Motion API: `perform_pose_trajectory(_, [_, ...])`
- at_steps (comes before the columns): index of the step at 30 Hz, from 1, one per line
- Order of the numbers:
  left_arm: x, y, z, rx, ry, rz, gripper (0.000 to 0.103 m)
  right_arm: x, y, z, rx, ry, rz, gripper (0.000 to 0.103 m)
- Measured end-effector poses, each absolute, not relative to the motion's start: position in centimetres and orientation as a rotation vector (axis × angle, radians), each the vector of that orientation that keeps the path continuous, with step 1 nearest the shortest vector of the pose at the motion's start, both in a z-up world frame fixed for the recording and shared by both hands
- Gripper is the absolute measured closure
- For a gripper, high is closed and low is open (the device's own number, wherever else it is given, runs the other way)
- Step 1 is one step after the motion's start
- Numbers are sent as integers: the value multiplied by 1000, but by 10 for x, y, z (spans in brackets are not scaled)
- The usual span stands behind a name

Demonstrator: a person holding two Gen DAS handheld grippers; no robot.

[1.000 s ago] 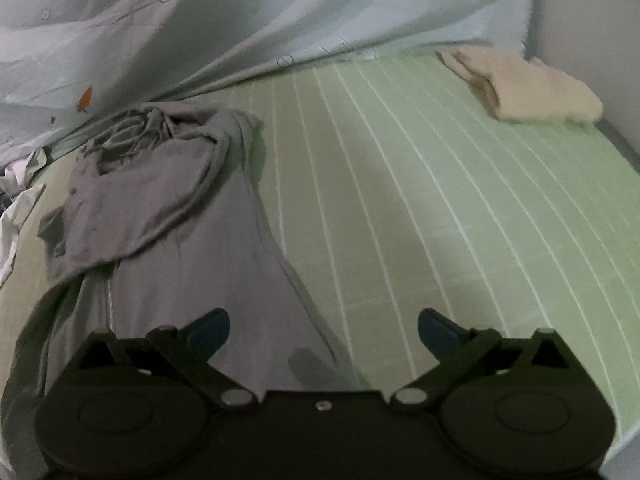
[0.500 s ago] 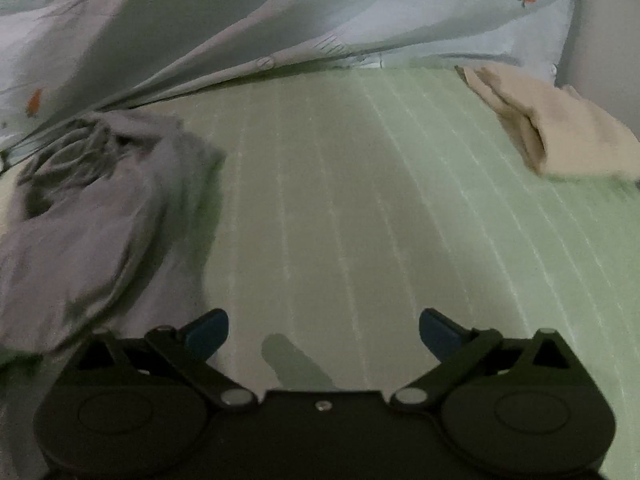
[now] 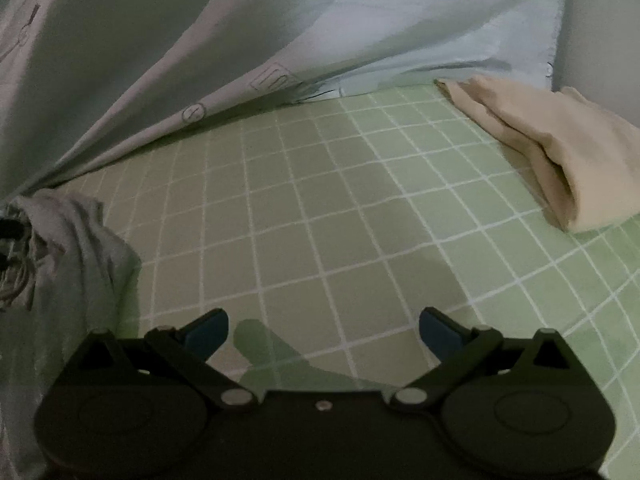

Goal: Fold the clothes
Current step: 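Grasp the grey hoodie hood with the left gripper and lay it flat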

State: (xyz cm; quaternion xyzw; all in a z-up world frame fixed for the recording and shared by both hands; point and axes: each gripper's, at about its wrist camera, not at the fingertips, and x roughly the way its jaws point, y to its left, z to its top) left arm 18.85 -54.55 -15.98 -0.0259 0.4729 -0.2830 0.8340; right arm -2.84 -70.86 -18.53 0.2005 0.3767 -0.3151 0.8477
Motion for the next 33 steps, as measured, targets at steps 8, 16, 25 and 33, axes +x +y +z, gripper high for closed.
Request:
perform_pose_trajectory(8, [211, -577, -184, 6, 1024, -530, 99, -27, -699, -189, 361, 830, -695, 0])
perform_pose_trajectory(16, [186, -510, -143, -81, 937, -574, 100, -24, -688, -182, 390, 833, -688, 0])
perform_pose_trajectory(25, [158, -430, -94, -155, 871, -587, 100, -9, -649, -166, 391, 807, -619, 0])
perform_pose_trajectory(33, [147, -411, -96, -169, 884, -575, 97, 6, -613, -142, 360, 746, -533, 0])
